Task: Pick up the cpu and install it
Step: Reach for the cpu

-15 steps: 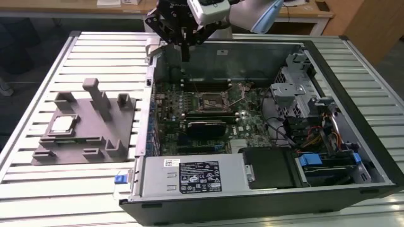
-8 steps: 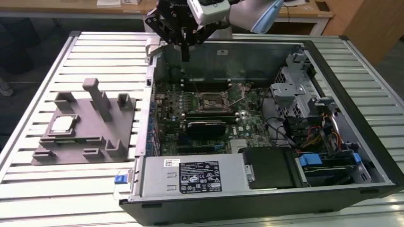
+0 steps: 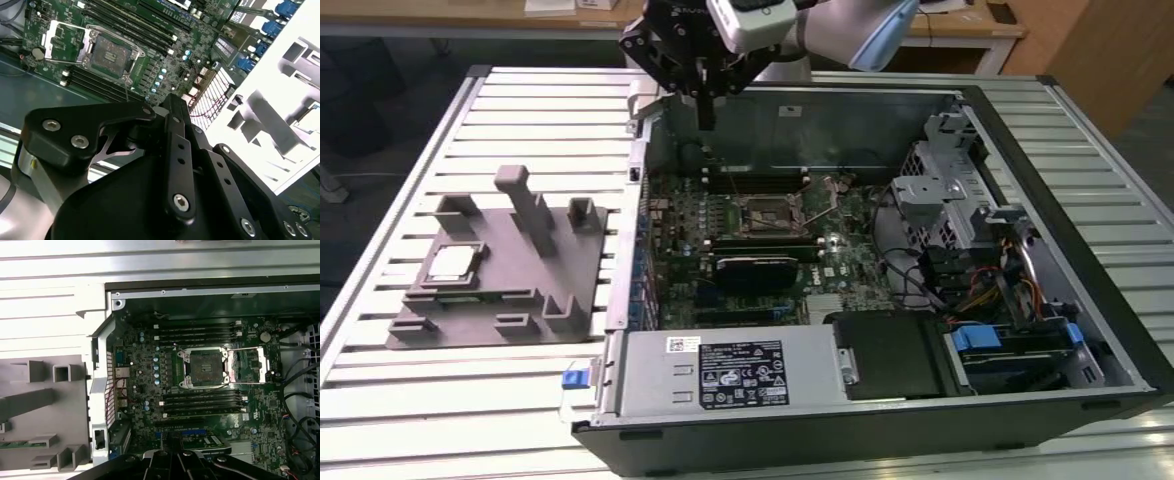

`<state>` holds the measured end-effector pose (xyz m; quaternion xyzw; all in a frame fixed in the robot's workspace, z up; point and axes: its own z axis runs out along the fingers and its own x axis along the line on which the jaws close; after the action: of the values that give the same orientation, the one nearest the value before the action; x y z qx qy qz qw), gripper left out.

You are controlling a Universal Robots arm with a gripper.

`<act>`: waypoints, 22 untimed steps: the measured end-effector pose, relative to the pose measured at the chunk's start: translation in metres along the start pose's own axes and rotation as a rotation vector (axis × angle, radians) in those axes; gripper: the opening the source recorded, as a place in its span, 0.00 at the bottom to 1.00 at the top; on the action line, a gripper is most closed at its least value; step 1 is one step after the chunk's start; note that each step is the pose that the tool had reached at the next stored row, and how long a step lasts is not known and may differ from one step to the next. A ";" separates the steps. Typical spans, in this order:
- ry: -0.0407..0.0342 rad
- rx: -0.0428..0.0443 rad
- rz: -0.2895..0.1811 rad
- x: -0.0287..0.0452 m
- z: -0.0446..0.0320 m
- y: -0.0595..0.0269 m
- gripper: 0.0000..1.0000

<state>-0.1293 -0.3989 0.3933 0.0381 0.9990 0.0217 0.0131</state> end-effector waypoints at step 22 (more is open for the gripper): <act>-0.0003 0.0001 0.005 0.0452 -0.0008 -0.0034 0.11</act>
<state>-0.1746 -0.3989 0.3929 0.0407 0.9988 0.0217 0.0132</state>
